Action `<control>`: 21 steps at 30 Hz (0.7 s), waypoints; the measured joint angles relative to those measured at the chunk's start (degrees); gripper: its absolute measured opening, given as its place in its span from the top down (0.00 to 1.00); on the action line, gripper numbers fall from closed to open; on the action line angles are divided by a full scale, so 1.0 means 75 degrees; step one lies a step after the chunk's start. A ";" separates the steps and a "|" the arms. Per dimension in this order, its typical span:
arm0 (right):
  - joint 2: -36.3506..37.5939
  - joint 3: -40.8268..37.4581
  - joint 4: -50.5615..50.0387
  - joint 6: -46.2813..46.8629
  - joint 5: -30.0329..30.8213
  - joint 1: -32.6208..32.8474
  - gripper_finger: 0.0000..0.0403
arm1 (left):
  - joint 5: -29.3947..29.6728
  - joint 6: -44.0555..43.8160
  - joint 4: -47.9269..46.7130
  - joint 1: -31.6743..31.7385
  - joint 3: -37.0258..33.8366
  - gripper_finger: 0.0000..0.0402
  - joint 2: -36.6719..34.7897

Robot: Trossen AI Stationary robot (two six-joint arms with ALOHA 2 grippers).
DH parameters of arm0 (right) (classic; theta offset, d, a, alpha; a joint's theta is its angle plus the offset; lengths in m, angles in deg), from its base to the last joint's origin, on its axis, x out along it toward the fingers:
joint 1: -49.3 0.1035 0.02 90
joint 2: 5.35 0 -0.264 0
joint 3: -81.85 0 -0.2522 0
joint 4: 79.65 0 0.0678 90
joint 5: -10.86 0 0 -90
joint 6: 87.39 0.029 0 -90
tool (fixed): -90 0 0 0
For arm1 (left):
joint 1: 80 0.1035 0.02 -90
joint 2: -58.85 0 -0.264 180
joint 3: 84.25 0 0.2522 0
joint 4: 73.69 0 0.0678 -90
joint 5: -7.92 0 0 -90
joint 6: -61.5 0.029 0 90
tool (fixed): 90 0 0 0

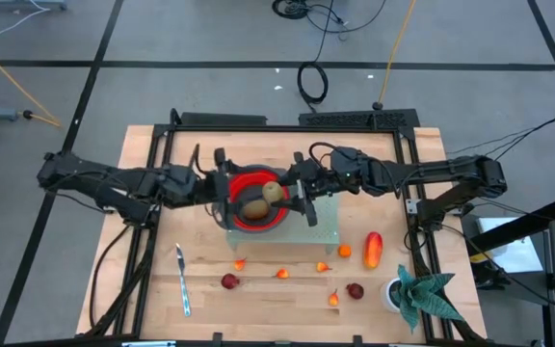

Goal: Pick & Place Fruit
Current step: Put the kiwi fruit into the strainer

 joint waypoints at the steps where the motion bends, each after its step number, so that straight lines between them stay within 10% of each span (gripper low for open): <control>1: 0.0006 0.0000 -0.0026 -0.0037 -0.0017 0.0001 0.44 | 0.0064 0.0084 -0.0108 -0.0047 0.0124 0.29 0.0074; 21: -0.0044 -0.0009 -0.0479 -0.0113 -0.0149 -0.0018 0.44 | -0.0231 0.0294 -0.0770 -0.0455 0.0817 0.29 0.0422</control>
